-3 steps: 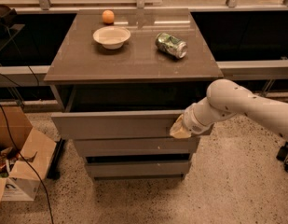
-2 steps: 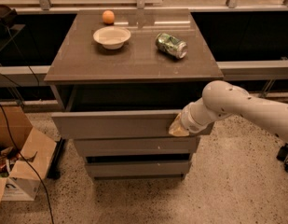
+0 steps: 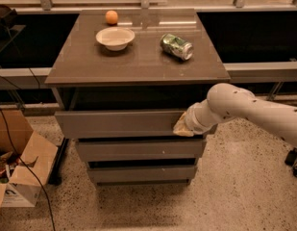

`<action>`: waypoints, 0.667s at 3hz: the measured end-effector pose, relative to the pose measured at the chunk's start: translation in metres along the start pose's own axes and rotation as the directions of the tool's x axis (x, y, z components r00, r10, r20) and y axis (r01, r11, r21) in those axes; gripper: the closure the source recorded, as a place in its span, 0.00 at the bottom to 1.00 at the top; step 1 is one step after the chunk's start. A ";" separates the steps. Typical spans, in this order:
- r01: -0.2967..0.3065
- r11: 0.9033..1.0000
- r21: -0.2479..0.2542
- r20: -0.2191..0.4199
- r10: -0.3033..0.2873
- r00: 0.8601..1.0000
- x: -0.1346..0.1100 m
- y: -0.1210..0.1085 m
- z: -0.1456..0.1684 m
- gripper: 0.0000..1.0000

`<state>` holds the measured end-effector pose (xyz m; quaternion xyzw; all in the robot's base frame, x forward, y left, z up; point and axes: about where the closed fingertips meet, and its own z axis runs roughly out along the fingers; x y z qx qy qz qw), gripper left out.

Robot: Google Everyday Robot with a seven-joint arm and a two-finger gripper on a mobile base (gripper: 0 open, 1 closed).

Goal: Close top drawer

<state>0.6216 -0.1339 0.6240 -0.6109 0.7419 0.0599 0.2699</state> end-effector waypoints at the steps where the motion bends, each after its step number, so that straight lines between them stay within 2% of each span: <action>1: 0.009 0.999 0.033 0.024 -0.010 1.000 -0.006 -0.016 0.003 0.08; 2: 0.009 0.999 0.033 0.024 -0.010 1.000 -0.006 -0.016 0.003 0.00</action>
Offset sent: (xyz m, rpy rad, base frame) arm 0.0171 0.0025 0.0042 0.0162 -0.0384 -0.0014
